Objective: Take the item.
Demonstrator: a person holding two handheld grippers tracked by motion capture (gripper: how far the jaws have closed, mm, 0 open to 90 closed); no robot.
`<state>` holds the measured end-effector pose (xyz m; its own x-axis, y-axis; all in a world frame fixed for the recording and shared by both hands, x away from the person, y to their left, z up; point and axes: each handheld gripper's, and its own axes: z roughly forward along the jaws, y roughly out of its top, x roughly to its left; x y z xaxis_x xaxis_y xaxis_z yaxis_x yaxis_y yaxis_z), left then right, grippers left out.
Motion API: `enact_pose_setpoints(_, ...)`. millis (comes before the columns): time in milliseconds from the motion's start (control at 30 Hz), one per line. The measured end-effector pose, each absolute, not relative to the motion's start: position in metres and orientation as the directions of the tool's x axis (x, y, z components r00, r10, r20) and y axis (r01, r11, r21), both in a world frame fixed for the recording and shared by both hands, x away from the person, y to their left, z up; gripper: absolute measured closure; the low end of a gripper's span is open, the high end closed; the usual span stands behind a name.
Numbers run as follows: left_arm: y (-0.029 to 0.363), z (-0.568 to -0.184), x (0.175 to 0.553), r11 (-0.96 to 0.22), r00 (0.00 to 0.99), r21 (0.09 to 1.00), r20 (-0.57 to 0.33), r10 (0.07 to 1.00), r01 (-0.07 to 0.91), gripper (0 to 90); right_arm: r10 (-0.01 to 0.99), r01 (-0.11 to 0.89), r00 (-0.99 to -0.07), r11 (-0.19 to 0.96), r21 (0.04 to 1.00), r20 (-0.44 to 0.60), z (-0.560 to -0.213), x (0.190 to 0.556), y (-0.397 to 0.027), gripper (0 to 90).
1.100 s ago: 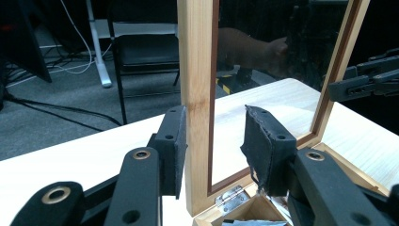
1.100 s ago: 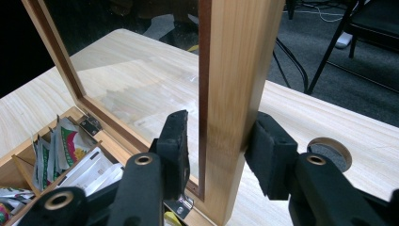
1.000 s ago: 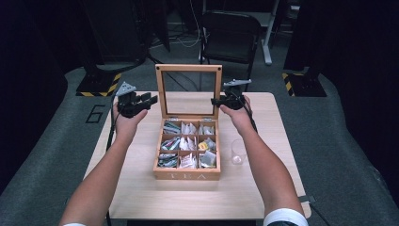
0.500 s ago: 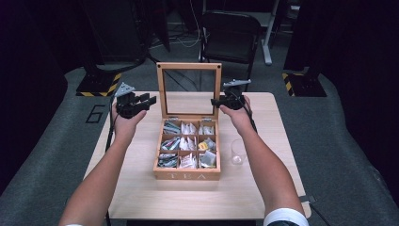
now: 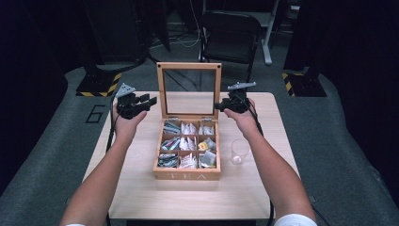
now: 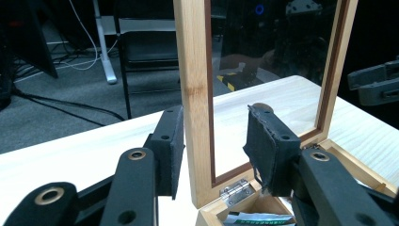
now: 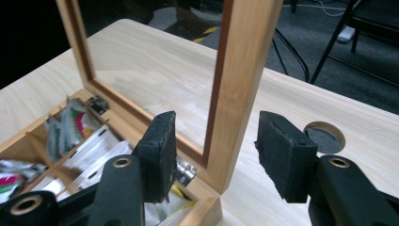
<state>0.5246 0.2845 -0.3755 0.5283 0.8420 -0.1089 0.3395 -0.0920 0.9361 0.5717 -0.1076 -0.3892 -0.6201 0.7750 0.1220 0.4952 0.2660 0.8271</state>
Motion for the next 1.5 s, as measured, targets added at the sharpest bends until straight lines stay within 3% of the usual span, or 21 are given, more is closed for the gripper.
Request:
enact_pose_setpoints(867, 0.286, -0.367, 0.514, -0.108, 0.540, 0.941, -0.087, 0.837, 0.320, 55.1, 0.709, 0.396, -0.701, 0.301, 0.867, 0.074, -0.383, 0.501, -0.116, 47.7)
enact_pose_setpoints(1200, 0.286, -0.366, 0.513, -0.098, 0.534, 0.943, -0.092, 0.841, 0.318, 55.1, 0.678, 0.411, -0.731, 0.344, 0.844, 0.079, -0.397, 0.479, -0.113, 52.4)
enact_pose_setpoints(1500, 0.288, -0.366, 0.512, -0.105, 0.535, 0.943, -0.087, 0.841, 0.317, 55.1, 0.673, 0.426, -0.730, 0.317, 0.848, 0.115, -0.408, 0.466, -0.115, 55.8)
